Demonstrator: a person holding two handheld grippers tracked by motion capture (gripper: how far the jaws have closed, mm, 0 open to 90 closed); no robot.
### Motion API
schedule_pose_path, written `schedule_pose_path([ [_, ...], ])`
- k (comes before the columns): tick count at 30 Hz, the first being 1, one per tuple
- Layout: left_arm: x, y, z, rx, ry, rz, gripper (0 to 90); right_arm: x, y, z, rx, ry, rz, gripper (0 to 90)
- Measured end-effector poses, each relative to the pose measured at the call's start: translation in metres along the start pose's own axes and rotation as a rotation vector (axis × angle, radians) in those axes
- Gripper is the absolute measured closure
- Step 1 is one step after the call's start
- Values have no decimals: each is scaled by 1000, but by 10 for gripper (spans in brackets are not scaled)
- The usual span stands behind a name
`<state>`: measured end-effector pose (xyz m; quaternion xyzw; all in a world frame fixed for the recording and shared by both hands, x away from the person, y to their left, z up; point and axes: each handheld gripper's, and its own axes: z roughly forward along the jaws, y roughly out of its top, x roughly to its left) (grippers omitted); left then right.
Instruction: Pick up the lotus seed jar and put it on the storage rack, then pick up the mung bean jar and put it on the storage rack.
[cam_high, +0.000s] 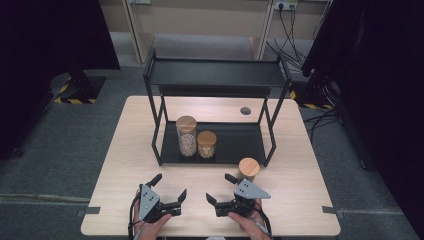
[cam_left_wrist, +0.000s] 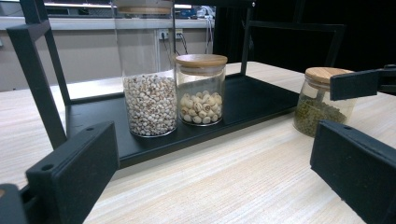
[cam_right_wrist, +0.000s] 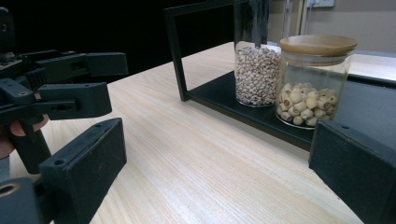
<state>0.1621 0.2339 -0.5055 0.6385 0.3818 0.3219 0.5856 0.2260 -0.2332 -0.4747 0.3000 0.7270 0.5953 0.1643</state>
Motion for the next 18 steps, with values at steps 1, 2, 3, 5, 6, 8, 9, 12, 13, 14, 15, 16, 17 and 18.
schedule_pose_path([
  [1, 0, 0, 0, 0, -1, 2, 5, 0, 0, 0, 0, -1, 1, 44],
  [2, 0, 0, 0, 0, -2, 3, 5, 0, 0, -1, 0, -1, 0, 44],
  [3, 0, 0, 0, 3, -3, 5, 5, 0, -1, -1, -2, -2, -1, 44],
  [5, 0, 0, 1, 2, -4, -3, 5, -1, -1, -2, -3, -7, 1, 44],
  [6, 0, 0, 1, 2, -4, -1, 5, -1, -1, -3, -3, -8, 4, 44],
  [8, 0, 0, 0, 2, -3, 1, 5, -1, -2, -4, -3, -6, 5, 44],
  [9, 0, 0, 0, 1, -1, -2, 5, -1, -2, -5, -2, -7, 4, 44],
  [12, 0, 0, 0, 3, 0, -2, 5, -1, -3, -6, -2, -9, 3, 44],
  [13, 0, 0, 0, 1, 0, -2, 5, -1, -3, -7, -2, -11, 3, 44],
  [14, 0, 0, 0, 1, -1, -2, 5, -1, -3, -8, -3, -12, 4, 44],
  [15, 0, 0, 0, -1, -2, 0, 5, -1, -4, -9, -4, -14, 3, 44],
  [16, 0, 0, 0, 0, -3, 4, 5, -1, -4, -10, -5, -16, 5, 44],
  [17, 0, 0, -1, 0, -5, 4, 5, -1, -4, -11, -5, -17, 4, 44],
  [18, -1, 0, -1, -2, -5, 4, 5, -1, -5, -13, -5, -19, 2, 44],
])
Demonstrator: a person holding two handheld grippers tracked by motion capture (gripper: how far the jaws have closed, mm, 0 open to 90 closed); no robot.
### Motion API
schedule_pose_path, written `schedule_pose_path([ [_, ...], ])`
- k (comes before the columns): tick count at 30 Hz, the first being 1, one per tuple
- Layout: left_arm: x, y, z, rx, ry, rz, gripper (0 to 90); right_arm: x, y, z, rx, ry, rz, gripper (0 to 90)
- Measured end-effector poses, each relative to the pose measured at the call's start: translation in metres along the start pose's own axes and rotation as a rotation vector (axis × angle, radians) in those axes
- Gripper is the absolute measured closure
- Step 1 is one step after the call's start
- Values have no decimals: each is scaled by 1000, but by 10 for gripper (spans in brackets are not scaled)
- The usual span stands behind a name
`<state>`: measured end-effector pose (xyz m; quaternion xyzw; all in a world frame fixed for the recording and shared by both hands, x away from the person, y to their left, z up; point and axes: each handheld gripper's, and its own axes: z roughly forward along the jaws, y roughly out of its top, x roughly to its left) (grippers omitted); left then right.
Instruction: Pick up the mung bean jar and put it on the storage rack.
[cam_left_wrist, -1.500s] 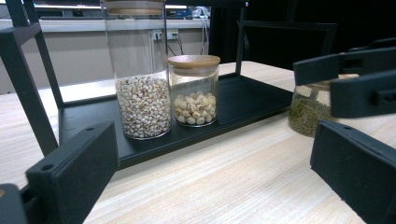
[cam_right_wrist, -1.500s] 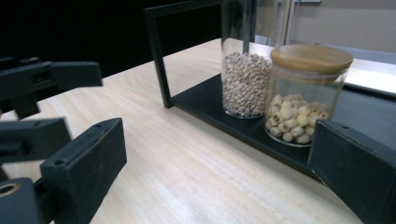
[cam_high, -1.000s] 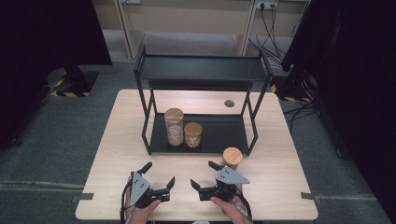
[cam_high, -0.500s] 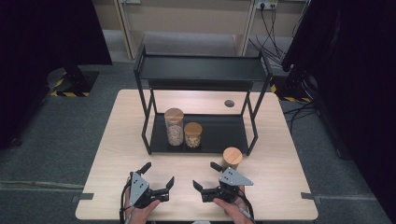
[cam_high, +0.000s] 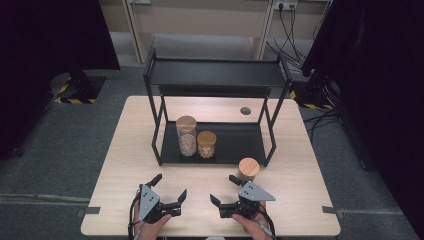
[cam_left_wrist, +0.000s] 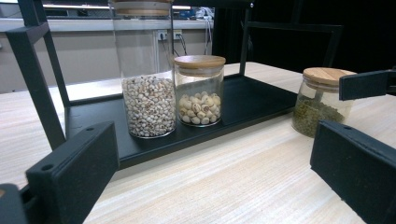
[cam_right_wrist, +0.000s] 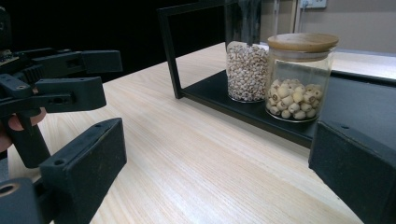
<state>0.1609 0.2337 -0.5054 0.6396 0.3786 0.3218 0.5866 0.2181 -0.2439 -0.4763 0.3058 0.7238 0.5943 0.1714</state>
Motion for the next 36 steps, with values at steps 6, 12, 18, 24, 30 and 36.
schedule_pose_path([
  [6, 0, 0, 0, -4, 0, 5, 5, 1, -4, -9, -3, -18, 13, 44],
  [12, -1, 1, -1, -2, -2, 12, 5, 0, -7, -22, -18, -38, 16, 44],
  [18, -1, 0, -1, -4, -3, 11, 5, 0, -10, -35, -37, -75, 17, 44],
  [24, -1, 0, -1, -5, -3, 10, 5, 0, -15, -46, -33, -150, 2, 43],
  [30, -1, 0, 0, -3, -5, 11, 5, -7, -16, -48, -31, -198, 10, 43],
  [36, -1, 0, 0, -3, -7, 11, 5, -11, -17, -46, -26, -238, 6, 43],
])
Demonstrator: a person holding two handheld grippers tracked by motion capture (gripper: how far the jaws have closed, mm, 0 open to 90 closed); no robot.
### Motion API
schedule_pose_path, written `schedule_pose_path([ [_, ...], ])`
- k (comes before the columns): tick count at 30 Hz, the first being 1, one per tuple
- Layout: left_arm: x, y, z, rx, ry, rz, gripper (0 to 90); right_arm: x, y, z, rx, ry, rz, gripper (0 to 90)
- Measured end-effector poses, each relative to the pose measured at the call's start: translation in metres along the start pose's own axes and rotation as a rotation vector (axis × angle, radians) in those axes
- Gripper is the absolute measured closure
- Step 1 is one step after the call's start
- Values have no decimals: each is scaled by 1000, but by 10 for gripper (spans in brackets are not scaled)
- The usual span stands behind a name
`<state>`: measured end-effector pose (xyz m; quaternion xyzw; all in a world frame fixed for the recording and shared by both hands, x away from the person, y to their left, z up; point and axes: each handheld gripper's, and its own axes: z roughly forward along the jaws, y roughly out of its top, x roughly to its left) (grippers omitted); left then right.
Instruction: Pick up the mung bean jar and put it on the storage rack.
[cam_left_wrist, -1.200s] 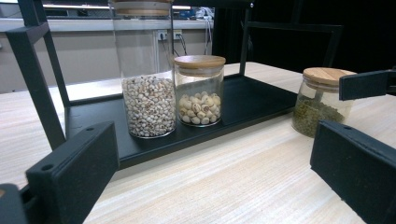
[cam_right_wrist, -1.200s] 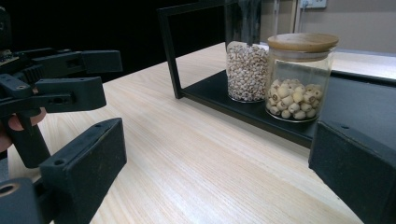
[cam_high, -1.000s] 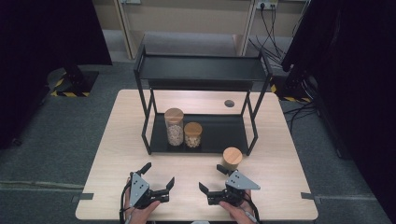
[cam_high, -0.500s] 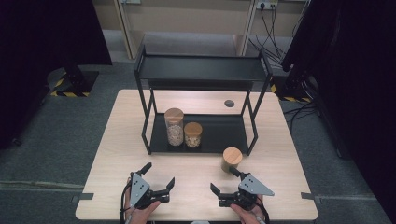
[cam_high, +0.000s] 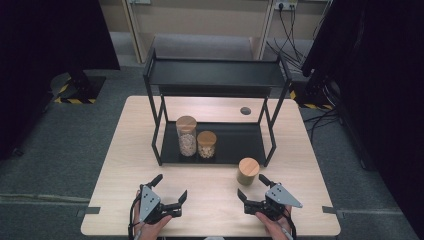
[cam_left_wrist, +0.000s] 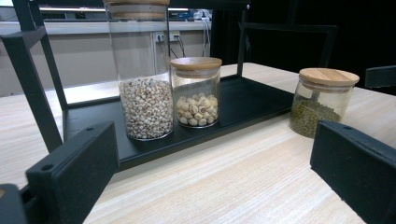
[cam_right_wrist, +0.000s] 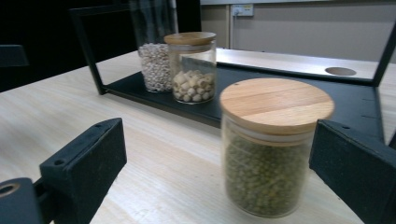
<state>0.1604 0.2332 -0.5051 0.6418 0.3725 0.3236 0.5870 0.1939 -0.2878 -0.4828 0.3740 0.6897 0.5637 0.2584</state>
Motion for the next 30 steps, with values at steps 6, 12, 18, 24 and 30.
schedule_pose_path([
  [6, 0, 0, 0, 2, 1, 0, 5, -5, 0, 2, 3, -32, 7, 44],
  [12, 0, 0, 1, 2, -2, -1, 5, -9, 1, 8, 9, -49, 5, 46],
  [18, 0, 0, 1, 4, -4, -2, 5, -12, 3, 16, 16, -60, -5, 52],
  [24, 0, 0, 2, 8, -3, 0, 5, -18, 7, 25, 34, -60, -14, 79],
  [30, 0, 0, 2, 8, -2, 0, 5, -21, 11, 33, 43, -64, -32, 104],
])
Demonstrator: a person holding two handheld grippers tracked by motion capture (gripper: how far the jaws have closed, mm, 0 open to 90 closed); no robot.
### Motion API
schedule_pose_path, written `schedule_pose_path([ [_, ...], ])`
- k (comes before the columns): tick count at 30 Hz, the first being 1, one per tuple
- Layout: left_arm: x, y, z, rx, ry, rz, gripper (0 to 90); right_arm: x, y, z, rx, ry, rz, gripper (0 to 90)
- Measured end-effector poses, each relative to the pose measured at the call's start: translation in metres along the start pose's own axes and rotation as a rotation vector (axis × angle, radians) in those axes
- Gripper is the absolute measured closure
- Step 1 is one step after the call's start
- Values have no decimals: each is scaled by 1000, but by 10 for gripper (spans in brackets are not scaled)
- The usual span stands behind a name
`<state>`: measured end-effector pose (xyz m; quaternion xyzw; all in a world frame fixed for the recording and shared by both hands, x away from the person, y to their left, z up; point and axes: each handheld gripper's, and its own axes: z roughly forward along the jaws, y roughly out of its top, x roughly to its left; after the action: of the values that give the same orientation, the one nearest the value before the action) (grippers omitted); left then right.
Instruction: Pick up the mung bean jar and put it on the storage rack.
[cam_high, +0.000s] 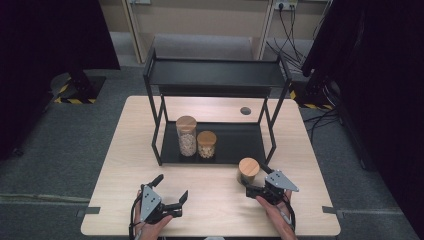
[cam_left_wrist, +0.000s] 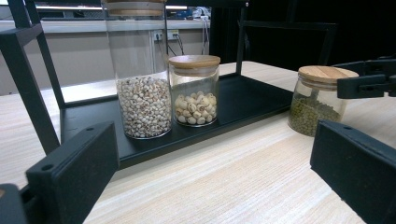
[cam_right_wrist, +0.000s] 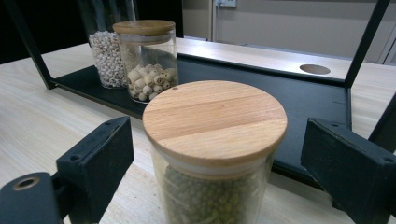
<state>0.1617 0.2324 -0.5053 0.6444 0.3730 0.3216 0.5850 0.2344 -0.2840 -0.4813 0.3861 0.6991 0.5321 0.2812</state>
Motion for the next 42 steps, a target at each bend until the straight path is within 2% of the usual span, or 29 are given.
schedule_pose_path([
  [6, 0, 0, 0, 0, 0, 1, 5, 0, 4, 8, 19, 9, -9, 146],
  [14, 0, 0, 0, 0, 0, 1, 5, 1, 9, 16, 55, 3, -18, 250],
  [20, 0, 0, 0, 0, 1, 1, 5, 1, 11, 15, 57, 3, -12, 256],
  [22, 0, 0, 0, 0, 0, 1, 5, 1, 11, 13, 41, 6, -1, 256],
  [28, -1, 0, 0, 1, 0, 1, 5, 1, 20, 10, 9, 19, -11, 256],
  [42, 0, -1, 0, 1, 2, -3, 5, 6, 38, 33, 26, 23, -42, 256],
])
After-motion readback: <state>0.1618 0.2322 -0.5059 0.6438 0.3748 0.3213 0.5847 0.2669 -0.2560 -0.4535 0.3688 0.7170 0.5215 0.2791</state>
